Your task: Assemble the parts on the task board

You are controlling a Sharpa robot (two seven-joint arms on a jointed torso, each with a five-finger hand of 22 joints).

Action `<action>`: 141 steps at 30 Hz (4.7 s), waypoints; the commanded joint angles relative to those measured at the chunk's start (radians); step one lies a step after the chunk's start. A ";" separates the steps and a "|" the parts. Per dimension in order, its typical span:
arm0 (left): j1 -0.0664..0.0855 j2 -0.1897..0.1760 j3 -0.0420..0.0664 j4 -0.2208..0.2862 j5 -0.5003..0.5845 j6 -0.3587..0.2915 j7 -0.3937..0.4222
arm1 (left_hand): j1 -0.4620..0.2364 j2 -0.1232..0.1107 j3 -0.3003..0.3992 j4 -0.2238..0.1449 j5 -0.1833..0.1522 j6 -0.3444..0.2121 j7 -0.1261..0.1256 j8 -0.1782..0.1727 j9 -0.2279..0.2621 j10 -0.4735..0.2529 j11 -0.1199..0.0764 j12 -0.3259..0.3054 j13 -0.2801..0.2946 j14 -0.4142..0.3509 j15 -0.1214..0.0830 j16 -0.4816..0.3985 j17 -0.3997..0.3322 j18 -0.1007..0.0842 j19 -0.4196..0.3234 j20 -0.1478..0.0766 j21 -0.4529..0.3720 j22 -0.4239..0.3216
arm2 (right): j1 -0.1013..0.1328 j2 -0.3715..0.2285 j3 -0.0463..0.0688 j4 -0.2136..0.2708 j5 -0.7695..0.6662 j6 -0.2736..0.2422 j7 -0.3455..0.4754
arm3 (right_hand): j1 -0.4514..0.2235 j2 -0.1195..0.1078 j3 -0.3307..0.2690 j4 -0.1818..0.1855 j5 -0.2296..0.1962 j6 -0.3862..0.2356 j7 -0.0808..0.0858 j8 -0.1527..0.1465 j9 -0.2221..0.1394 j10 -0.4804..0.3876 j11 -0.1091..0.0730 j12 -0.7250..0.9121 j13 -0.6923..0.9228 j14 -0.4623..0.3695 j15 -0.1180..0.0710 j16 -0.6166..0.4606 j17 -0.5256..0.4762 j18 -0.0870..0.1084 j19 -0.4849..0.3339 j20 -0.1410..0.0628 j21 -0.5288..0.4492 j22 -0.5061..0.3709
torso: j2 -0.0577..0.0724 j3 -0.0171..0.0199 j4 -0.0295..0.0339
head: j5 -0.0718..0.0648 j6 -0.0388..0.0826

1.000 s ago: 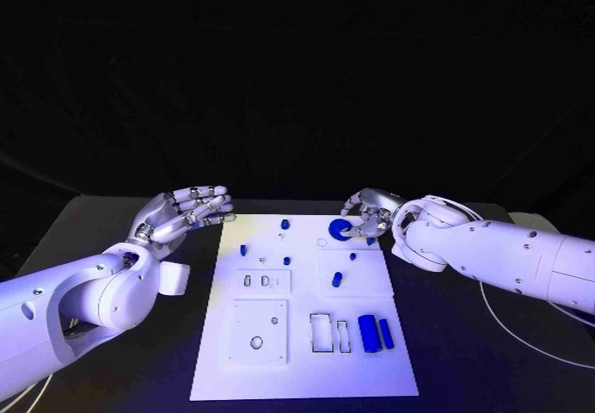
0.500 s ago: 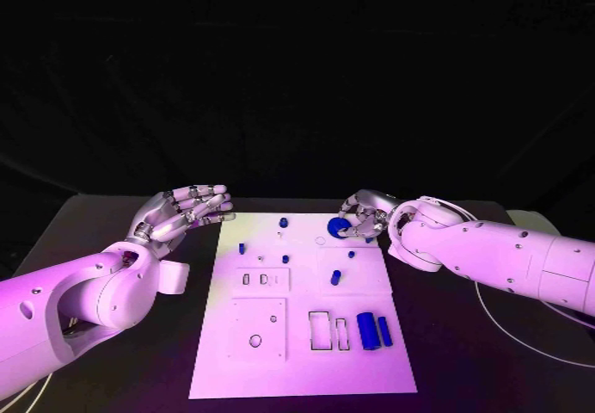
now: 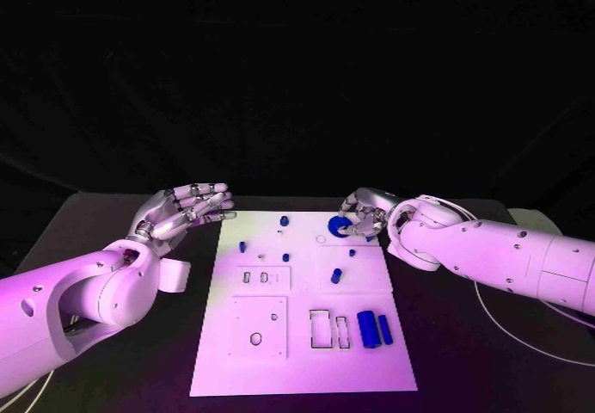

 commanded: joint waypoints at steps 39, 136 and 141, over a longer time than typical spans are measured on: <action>0.001 0.013 0.001 -0.003 0.002 0.026 0.000 | -0.002 0.007 0.008 -0.001 0.005 -0.008 0.081 -0.003 -0.001 -0.006 0.001 -0.003 -0.001 -0.007 0.002 -0.006 -0.001 0.010 -0.005 0.003 -0.007 -0.003 | 0.003 0.105 0.001 0.167 -0.286 -0.204 -0.123 | -0.032 -0.021 0.098 -0.011 0.056 0.080 -0.014 -0.009 -0.013 0.048 -0.020 0.013 0.199 0.108 -0.018 0.005 0.263 -0.022 0.107 -0.015 0.017 0.263 | 0.001 -0.0031 0.0036 | 0.020 0.007; 0.001 0.025 0.001 -0.003 0.000 0.028 -0.009 | -0.006 0.007 0.011 0.001 0.005 -0.010 0.081 -0.001 -0.001 -0.007 0.001 -0.002 -0.001 -0.005 0.002 -0.010 -0.001 0.012 -0.005 0.004 -0.009 -0.006 | -0.040 0.217 -0.004 0.057 -0.268 -0.088 -0.187 | -0.176 -0.032 0.019 0.077 -0.057 -0.030 0.028 -0.140 -0.032 0.003 0.020 -0.025 0.160 0.108 0.019 0.005 0.263 -0.022 0.107 0.020 0.017 0.263 | 0.001 0.0002 0.0004 | 0.027 -0.004; 0.001 0.023 0.001 -0.003 0.000 0.029 -0.010 | -0.006 0.007 0.011 0.001 0.005 -0.010 0.081 -0.001 -0.001 -0.007 0.001 -0.002 -0.001 -0.005 0.002 -0.010 -0.001 0.012 -0.005 0.004 -0.009 -0.006 | -0.036 0.171 -0.003 0.099 -0.235 -0.205 -0.135 | -0.165 -0.028 0.020 0.075 -0.028 -0.029 0.027 -0.146 -0.031 0.003 0.020 -0.026 0.159 0.108 0.019 0.005 0.263 -0.022 0.107 0.020 0.017 0.263 | 0.000 0.0009 -0.0022 | 0.029 -0.004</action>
